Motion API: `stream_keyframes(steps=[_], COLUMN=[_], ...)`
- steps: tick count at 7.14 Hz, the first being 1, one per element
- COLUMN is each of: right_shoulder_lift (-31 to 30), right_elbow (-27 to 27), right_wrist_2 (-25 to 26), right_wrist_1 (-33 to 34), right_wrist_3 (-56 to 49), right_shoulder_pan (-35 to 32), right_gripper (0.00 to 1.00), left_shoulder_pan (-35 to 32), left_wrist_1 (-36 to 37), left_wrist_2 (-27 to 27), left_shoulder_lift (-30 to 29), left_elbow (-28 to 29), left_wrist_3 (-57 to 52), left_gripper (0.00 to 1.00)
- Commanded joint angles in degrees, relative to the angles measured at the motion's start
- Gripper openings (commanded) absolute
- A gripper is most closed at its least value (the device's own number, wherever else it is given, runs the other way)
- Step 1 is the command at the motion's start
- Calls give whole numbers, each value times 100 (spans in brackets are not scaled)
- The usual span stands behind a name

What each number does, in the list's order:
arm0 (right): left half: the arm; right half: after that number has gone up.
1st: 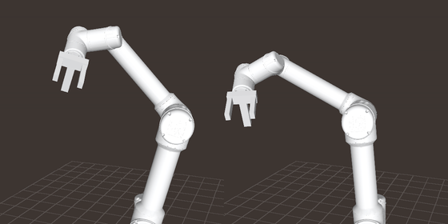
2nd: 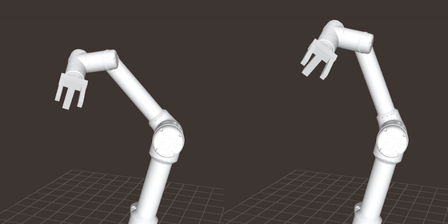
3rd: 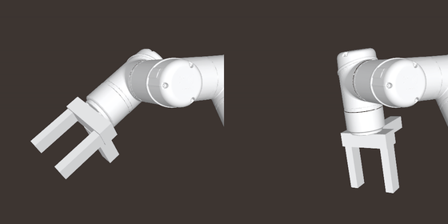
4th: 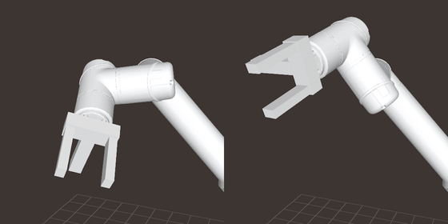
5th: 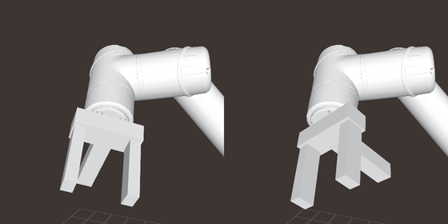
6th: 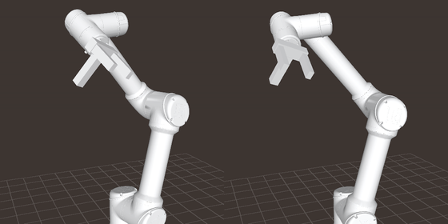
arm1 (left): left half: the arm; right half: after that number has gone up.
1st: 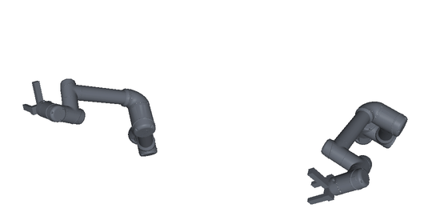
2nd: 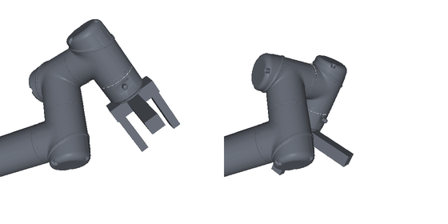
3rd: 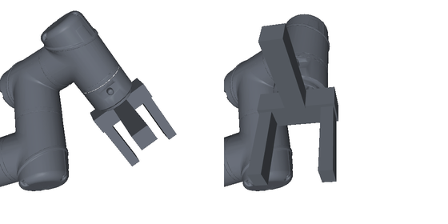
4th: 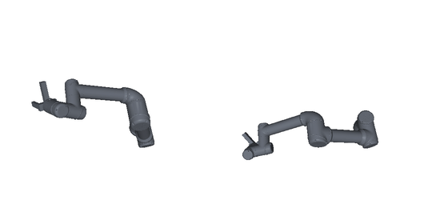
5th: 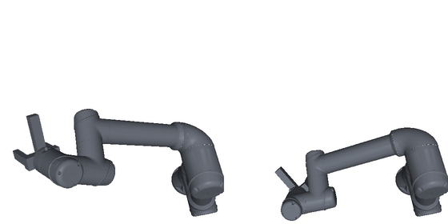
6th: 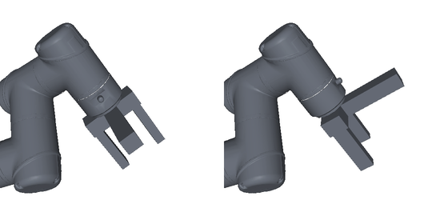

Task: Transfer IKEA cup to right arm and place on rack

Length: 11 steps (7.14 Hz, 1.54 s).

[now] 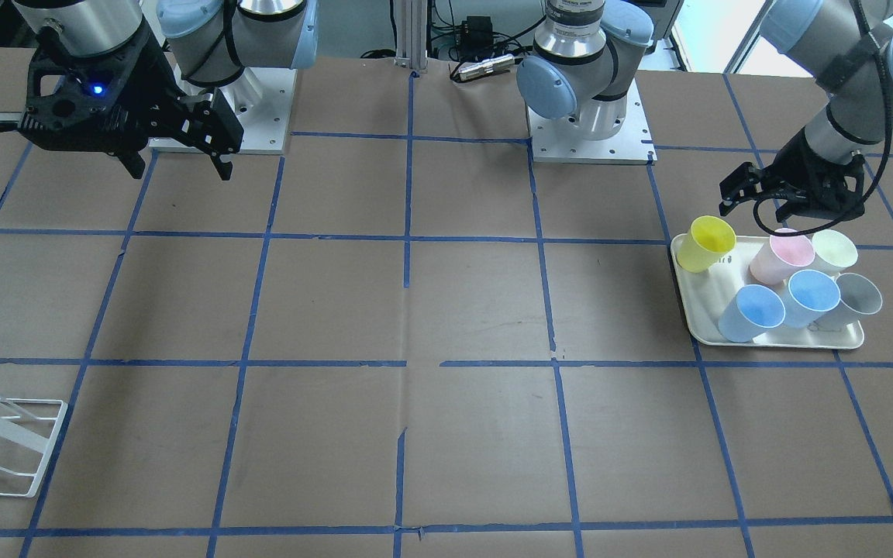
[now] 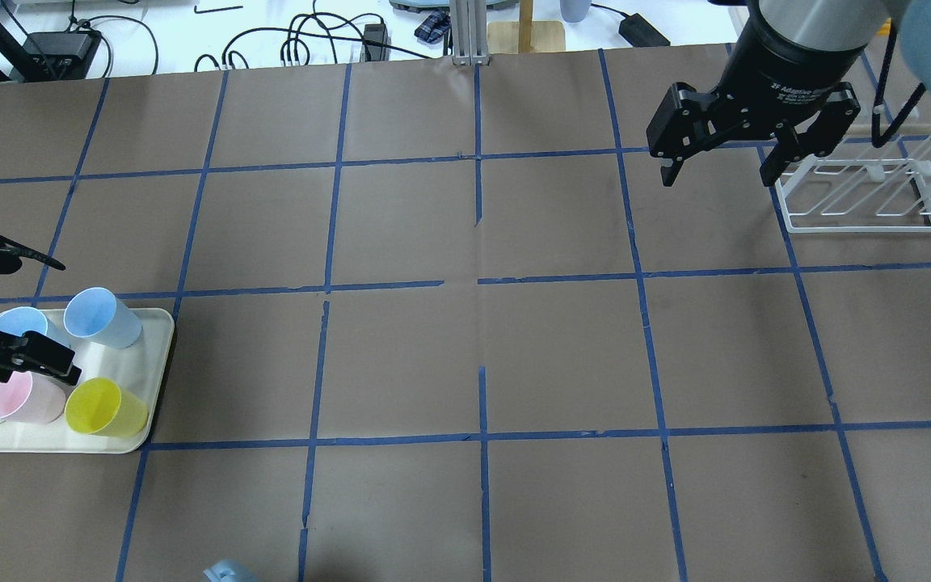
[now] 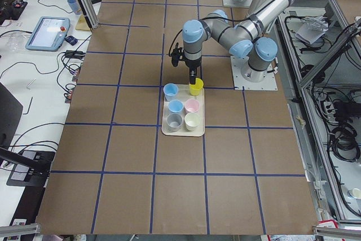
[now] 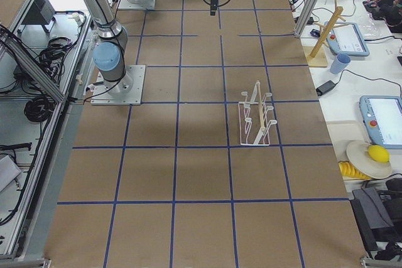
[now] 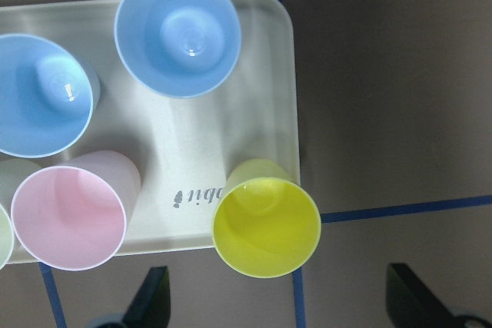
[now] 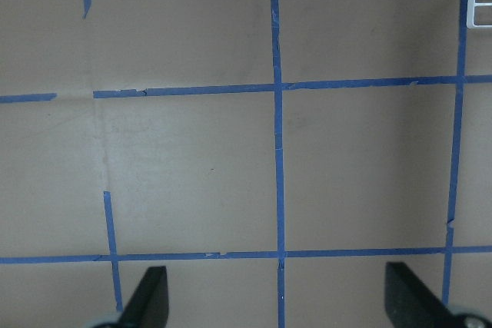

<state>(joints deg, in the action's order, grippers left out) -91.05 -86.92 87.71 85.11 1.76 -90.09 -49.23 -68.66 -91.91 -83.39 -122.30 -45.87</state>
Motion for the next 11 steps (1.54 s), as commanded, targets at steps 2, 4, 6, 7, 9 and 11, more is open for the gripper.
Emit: stream_keyframes(steps=[2, 4, 6, 7, 9, 11], right_shoulder_lift=[0, 0, 0, 0, 0, 0], right_elbow=[0, 0, 0, 0, 0, 0], right_wrist_2=[-9, -9, -9, -9, -9, -9], right_wrist_1=[-3, -3, -3, -3, -3, -3], right_wrist_3=[0, 0, 0, 0, 0, 0], right_shoulder_pan=[0, 0, 0, 0, 0, 0], right_gripper=[100, 100, 100, 100, 100, 100], left_shoulder_pan=[395, 502, 502, 511, 502, 502], left_wrist_1=[1021, 1222, 1311, 1364, 1505, 1488], left_wrist_2=[-3, 102, 77, 85, 112, 94], left_shoulder_lift=[-55, -195, -283, -327, -449, -503], left_elbow=[-820, -953, -997, -997, -980, -1015], left_wrist_3=[-598, -599, -599, -608, -564, -555], left_gripper=[100, 100, 100, 100, 99, 95])
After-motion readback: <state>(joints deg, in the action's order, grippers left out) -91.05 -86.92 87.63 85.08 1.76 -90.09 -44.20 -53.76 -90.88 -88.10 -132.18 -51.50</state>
